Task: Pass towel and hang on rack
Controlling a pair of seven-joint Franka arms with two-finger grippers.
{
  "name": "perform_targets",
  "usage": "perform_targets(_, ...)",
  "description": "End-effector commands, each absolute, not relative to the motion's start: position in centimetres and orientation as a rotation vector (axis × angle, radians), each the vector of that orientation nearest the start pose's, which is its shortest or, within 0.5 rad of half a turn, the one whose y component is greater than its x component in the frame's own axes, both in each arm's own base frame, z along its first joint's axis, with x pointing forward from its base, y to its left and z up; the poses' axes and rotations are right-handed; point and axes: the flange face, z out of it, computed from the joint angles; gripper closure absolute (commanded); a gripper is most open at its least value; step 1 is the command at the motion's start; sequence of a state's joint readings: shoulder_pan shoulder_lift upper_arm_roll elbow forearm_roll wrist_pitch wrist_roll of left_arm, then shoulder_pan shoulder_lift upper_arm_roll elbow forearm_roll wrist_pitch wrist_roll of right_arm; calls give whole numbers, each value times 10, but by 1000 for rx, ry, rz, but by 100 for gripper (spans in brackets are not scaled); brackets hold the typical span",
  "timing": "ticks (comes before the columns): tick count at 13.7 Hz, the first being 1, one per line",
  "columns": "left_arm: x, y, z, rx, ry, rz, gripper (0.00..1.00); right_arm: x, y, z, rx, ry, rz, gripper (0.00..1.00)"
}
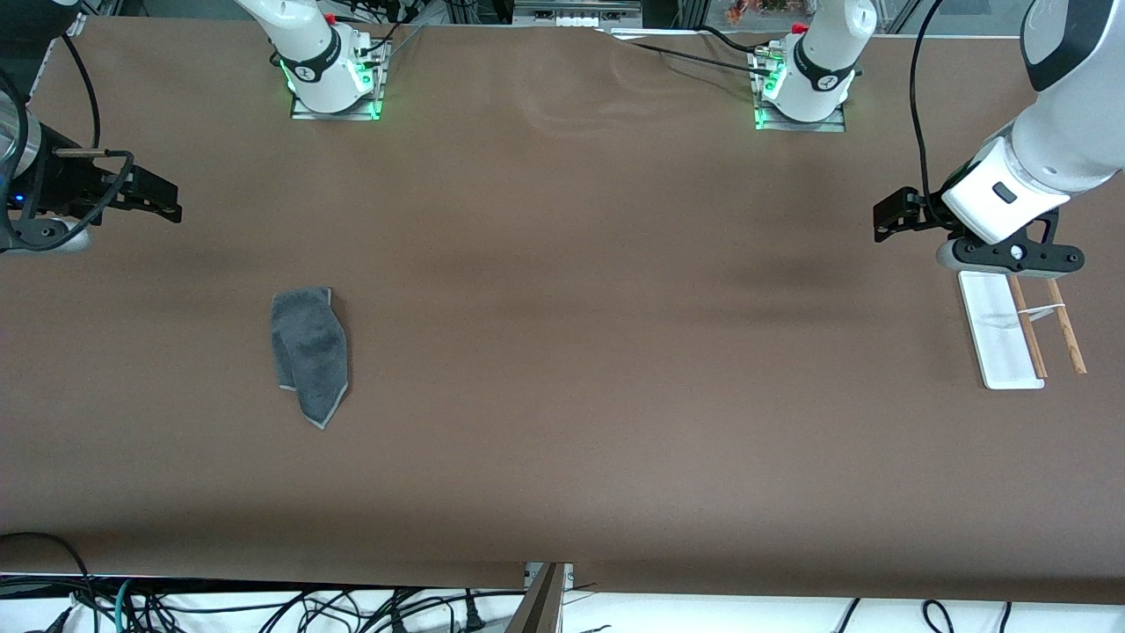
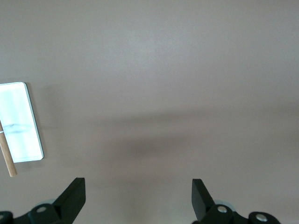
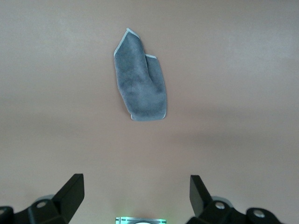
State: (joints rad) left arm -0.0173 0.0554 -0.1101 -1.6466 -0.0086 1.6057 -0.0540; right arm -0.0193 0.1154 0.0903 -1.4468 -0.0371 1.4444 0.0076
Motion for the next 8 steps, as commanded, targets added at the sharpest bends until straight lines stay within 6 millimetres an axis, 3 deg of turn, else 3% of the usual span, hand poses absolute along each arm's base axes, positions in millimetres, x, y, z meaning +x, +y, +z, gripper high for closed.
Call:
perform_targets(1,569,-75,567,-3123,114,142,0,576,32,610,-3177,-92,167,0)
perform_targets(6,568,-76,568,-3123,119,142,0,582,34,608,-3176,-97,143,0)
perform_targets(8,569,-75,568,-3125,116,142,0,590,36,599,-3169,-104,133,0)
